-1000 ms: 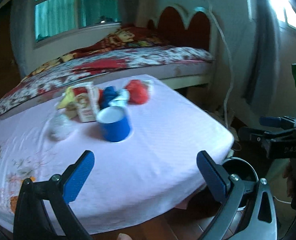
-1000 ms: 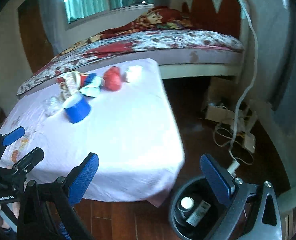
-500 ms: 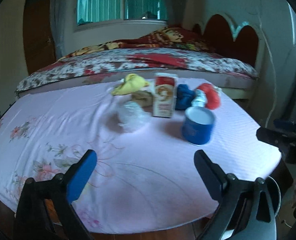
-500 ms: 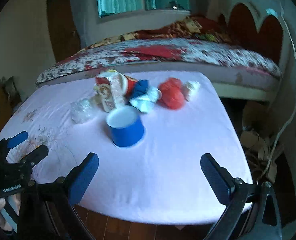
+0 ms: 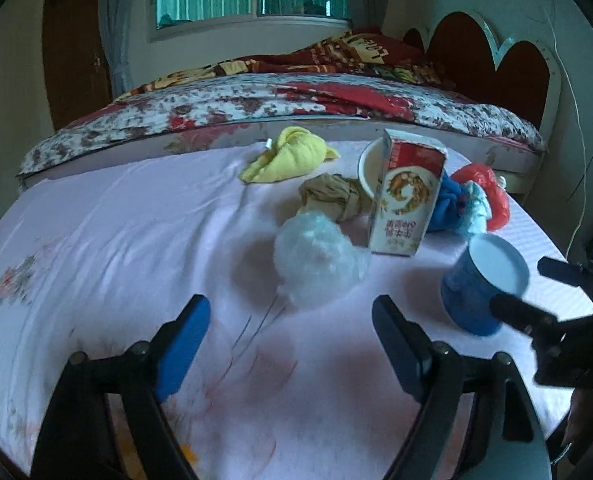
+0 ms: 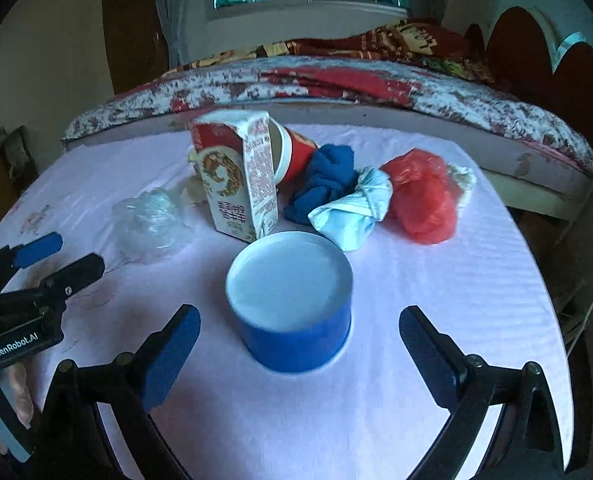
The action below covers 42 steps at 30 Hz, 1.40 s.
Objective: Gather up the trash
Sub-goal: 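Grasp the clear plastic bag with left gripper while right gripper grasps the blue cup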
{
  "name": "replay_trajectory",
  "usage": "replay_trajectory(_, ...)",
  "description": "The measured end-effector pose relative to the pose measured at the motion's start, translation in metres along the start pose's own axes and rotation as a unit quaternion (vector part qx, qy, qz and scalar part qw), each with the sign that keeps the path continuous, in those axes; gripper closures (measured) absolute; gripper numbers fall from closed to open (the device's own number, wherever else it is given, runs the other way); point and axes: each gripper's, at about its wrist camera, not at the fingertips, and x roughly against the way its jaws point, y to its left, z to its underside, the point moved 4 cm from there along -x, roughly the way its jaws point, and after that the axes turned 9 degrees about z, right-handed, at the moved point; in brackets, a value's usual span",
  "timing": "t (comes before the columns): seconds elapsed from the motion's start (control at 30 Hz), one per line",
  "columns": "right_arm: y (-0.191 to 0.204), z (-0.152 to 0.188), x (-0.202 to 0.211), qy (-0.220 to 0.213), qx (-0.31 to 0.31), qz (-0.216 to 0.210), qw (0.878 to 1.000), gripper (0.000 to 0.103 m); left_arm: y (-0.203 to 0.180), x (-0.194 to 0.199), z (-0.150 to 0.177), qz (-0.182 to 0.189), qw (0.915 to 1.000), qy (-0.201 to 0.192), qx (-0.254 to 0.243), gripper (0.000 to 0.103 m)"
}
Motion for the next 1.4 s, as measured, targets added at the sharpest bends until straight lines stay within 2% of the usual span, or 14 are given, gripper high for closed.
replay_trajectory(0.27, 0.001, -0.006, -0.030, 0.014, -0.002, -0.006, 1.000, 0.012, -0.004, -0.040, -0.016, 0.008, 0.9996, 0.020, -0.016, 0.019)
replay_trajectory(0.33, 0.002, -0.006, -0.032, 0.014, -0.002, -0.008, 1.000, 0.014, -0.002, -0.047, -0.018, 0.011, 0.9994, 0.028, -0.014, 0.024)
replay_trajectory(0.43, 0.002, -0.006, -0.032, 0.012, -0.003, -0.015, 1.000, 0.023, -0.001, -0.057, -0.018, 0.018, 0.9988, 0.045, -0.009, 0.035)
replay_trajectory(0.47, 0.002, -0.006, -0.031, 0.012, -0.003, -0.014, 1.000, 0.025, -0.002, -0.061, -0.017, 0.024, 0.9982, 0.054, -0.009, 0.049)
replay_trajectory(0.5, 0.002, -0.005, -0.030, 0.012, -0.001, -0.015, 1.000, 0.025, -0.003, -0.064, -0.014, 0.035, 0.9971, 0.067, -0.008, 0.067)
replay_trajectory(0.67, -0.004, -0.001, -0.014, -0.001, 0.002, -0.019, 1.000, 0.026, -0.012, -0.041, -0.013, 0.039, 0.9977, 0.049, -0.025, 0.071)
replay_trajectory(0.83, -0.018, 0.003, 0.012, -0.013, -0.005, -0.017, 1.000, 0.026, -0.033, 0.006, -0.003, 0.046, 0.9976, 0.022, -0.047, 0.071)
replay_trajectory(0.93, -0.032, 0.009, 0.030, -0.016, -0.010, -0.009, 1.000, 0.026, -0.046, 0.021, 0.000, 0.052, 0.9971, 0.015, -0.054, 0.071)
replay_trajectory(1.17, -0.068, 0.027, 0.069, -0.025, -0.025, 0.007, 0.999, 0.026, -0.080, 0.038, 0.001, 0.069, 0.9951, 0.004, -0.071, 0.071)
replay_trajectory(1.4, -0.118, 0.055, 0.108, -0.029, -0.045, 0.034, 0.998, 0.026, -0.132, 0.049, 0.008, 0.102, 0.9894, 0.008, -0.103, 0.071)
